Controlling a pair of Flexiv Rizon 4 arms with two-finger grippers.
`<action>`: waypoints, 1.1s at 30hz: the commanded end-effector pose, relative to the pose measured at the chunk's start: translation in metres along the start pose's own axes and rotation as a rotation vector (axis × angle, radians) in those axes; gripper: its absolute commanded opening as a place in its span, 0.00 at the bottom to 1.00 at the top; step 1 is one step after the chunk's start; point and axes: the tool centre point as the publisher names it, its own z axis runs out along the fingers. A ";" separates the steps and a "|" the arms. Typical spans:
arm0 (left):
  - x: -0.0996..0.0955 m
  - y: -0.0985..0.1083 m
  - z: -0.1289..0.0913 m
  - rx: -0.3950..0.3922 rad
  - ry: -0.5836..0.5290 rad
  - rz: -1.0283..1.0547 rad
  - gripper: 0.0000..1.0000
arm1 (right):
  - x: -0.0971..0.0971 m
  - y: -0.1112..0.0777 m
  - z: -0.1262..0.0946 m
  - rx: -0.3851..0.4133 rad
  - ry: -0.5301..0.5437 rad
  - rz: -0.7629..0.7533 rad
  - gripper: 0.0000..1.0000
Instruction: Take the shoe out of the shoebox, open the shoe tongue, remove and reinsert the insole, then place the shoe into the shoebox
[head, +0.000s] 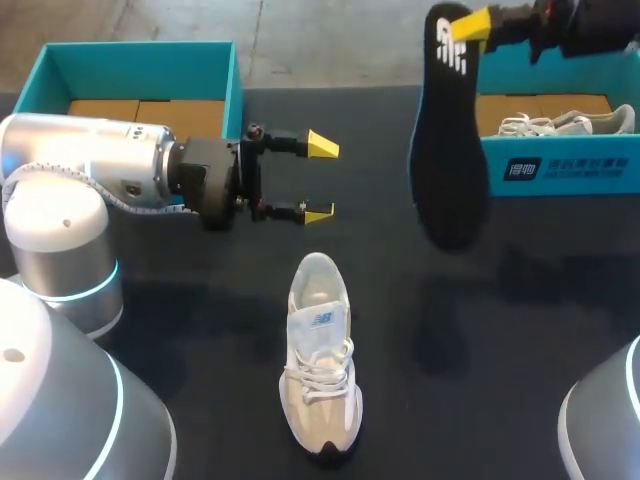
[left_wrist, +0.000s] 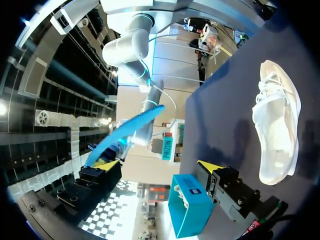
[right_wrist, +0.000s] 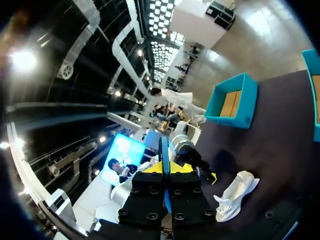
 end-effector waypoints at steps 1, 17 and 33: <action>0.001 0.000 0.001 -0.002 -0.002 0.002 1.00 | -0.026 -0.009 0.013 -0.044 0.054 0.073 0.00; 0.001 0.000 0.001 -0.002 -0.002 0.002 1.00 | -0.052 -0.011 0.030 -0.053 -0.010 0.268 0.00; 0.001 0.000 0.001 -0.002 -0.002 0.002 1.00 | -0.068 0.007 0.041 -0.036 -0.027 0.303 0.00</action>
